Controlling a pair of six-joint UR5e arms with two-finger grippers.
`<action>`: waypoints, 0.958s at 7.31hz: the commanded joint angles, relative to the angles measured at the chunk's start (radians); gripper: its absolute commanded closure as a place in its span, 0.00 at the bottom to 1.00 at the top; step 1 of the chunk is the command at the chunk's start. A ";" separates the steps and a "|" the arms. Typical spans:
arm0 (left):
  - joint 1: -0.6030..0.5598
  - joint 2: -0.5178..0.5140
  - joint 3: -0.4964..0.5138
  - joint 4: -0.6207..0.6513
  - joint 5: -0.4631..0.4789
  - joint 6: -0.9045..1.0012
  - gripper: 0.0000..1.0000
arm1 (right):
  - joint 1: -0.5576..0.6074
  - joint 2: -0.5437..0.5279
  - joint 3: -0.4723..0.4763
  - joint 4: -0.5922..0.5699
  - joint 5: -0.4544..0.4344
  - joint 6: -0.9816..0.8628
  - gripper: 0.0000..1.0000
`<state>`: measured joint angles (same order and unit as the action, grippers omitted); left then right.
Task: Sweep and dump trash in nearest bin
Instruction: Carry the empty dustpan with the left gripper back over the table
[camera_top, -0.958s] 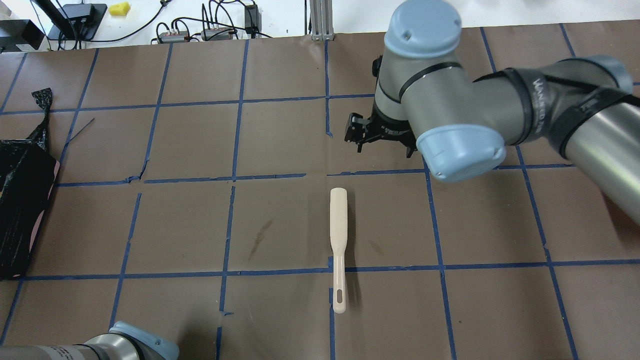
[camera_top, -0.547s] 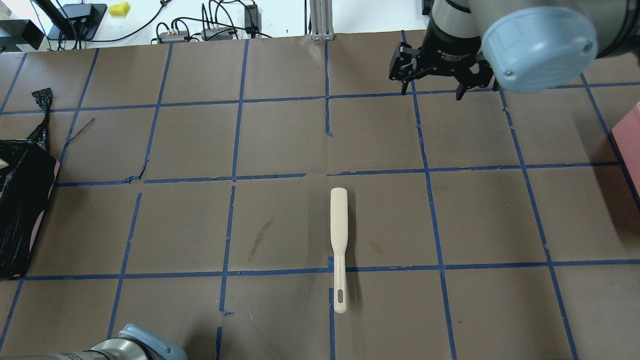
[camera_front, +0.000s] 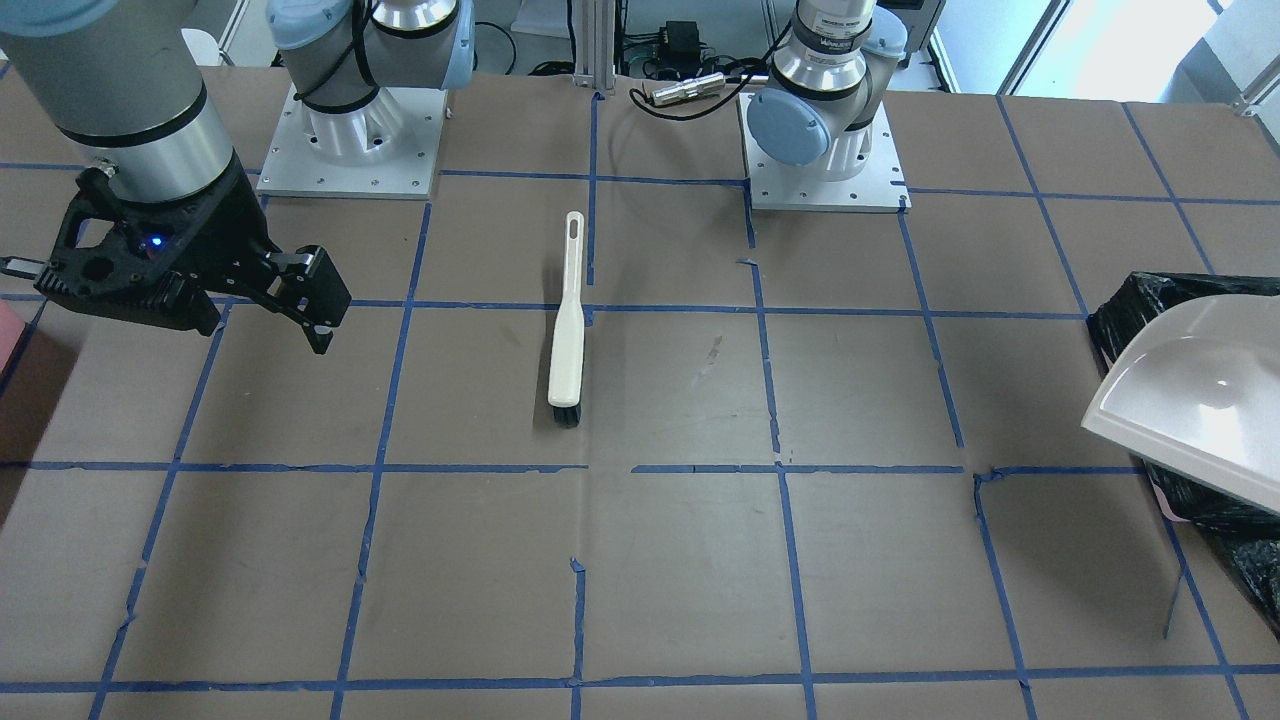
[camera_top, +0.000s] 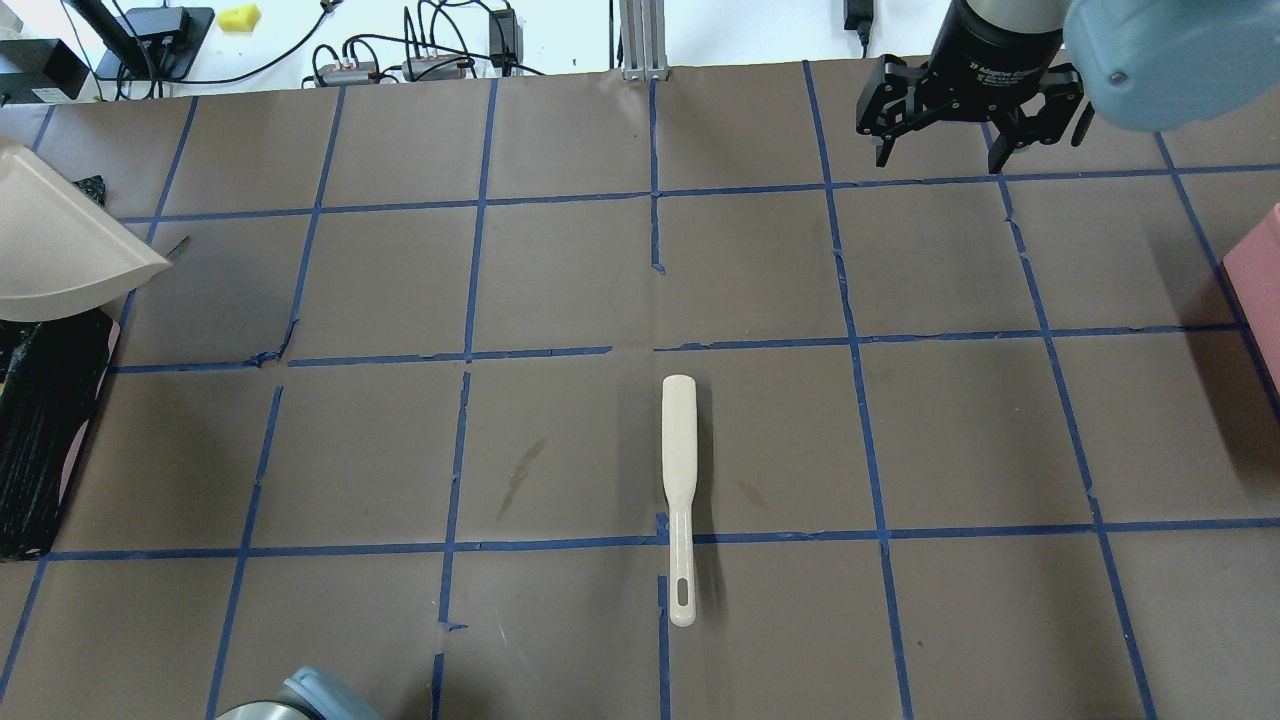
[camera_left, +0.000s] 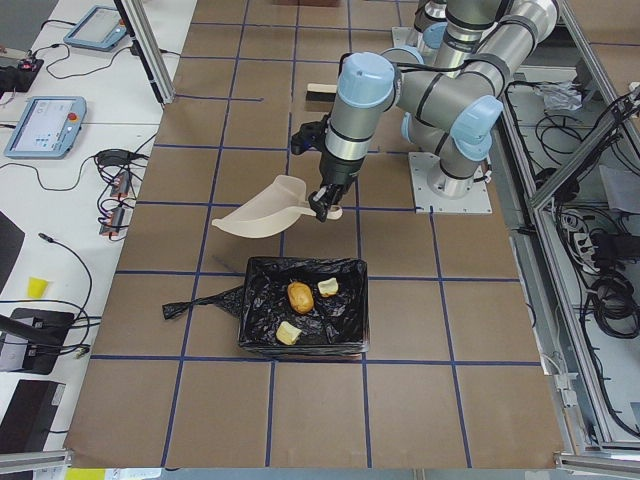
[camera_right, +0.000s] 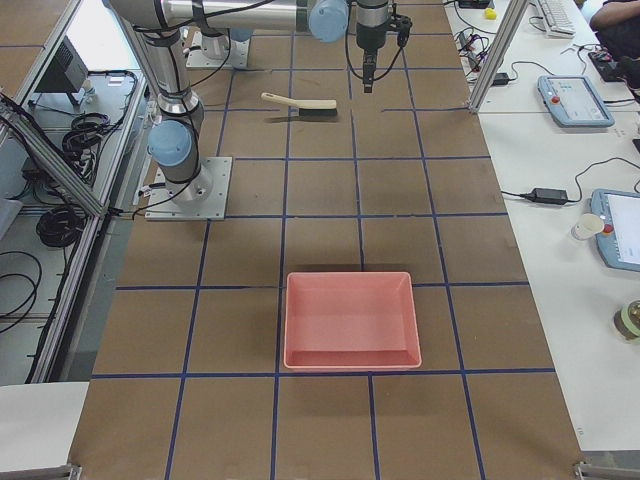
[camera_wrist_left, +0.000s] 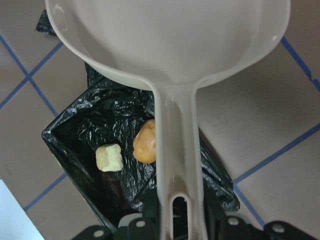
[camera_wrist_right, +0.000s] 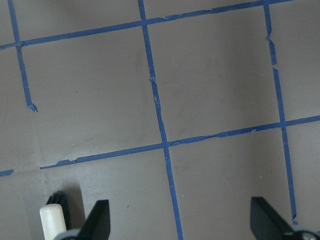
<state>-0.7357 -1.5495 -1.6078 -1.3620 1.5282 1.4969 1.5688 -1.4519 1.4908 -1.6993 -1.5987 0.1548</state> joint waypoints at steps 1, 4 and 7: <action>-0.158 -0.006 -0.046 0.004 0.000 -0.175 1.00 | -0.010 0.001 0.002 -0.005 0.005 -0.004 0.00; -0.350 -0.011 -0.159 0.125 0.000 -0.460 1.00 | -0.010 -0.004 0.002 0.009 -0.001 -0.008 0.00; -0.604 -0.116 -0.158 0.222 0.013 -0.851 1.00 | -0.013 -0.008 0.003 0.015 -0.001 -0.009 0.00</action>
<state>-1.2262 -1.6248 -1.7637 -1.1873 1.5356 0.8181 1.5562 -1.4593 1.4939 -1.6854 -1.5996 0.1462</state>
